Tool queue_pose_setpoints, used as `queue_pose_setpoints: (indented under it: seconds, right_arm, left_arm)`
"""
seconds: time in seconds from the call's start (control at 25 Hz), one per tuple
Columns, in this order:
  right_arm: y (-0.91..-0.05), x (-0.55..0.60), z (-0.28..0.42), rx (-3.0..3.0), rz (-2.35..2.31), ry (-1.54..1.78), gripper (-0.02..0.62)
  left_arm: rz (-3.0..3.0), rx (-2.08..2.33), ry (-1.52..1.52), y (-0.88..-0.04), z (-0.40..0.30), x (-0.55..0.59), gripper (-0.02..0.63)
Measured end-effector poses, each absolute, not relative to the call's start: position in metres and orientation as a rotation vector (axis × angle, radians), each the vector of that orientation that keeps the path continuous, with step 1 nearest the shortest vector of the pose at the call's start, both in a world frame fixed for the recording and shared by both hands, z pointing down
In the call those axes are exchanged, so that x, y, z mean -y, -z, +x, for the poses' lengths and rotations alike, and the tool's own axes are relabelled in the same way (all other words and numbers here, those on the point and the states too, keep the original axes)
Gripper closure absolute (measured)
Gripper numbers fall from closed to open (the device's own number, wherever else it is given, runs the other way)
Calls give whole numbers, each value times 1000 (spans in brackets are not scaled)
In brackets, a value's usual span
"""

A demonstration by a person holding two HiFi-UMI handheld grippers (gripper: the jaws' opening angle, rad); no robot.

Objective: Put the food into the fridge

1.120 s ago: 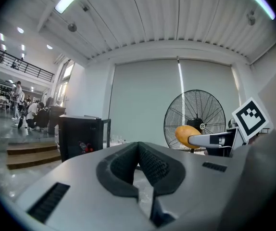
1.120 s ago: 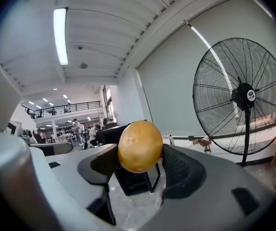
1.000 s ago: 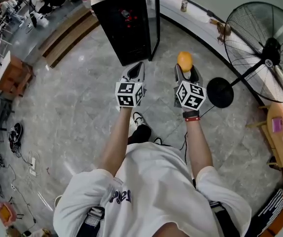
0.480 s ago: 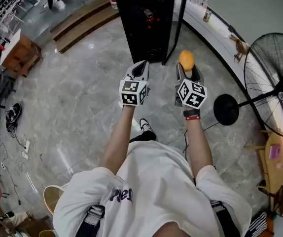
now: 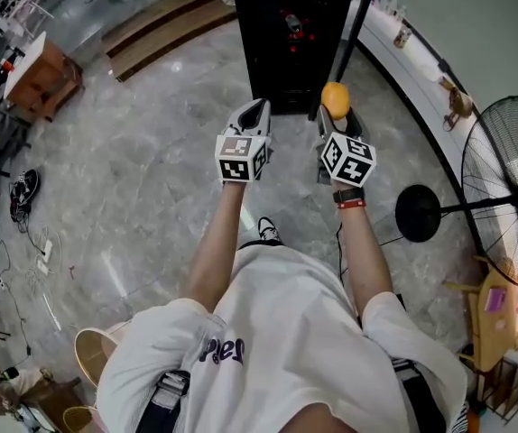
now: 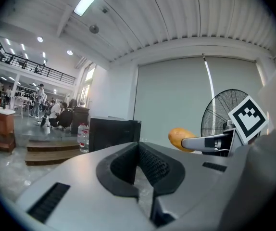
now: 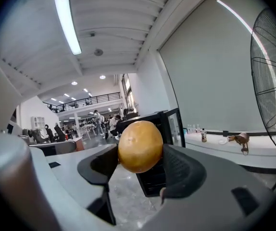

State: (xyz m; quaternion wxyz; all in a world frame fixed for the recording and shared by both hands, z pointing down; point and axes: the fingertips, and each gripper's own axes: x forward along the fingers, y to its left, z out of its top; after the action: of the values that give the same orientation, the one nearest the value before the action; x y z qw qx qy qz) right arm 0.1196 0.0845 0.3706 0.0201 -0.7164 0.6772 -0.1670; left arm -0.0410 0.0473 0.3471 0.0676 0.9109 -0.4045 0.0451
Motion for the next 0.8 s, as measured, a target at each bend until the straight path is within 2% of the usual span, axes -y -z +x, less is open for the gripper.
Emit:
queue_pose_setpoints:
  seconds: [0.52,0.8]
  right_arm:
    - [-370,56,89,-2272,-2167,427,295]
    - [-388,127,97,-2304,-2141,455,295]
  left_arm:
    - [2813,1090,-247,-367,-23,69,588]
    - [2798,1154,-260,-385,-19,142,588]
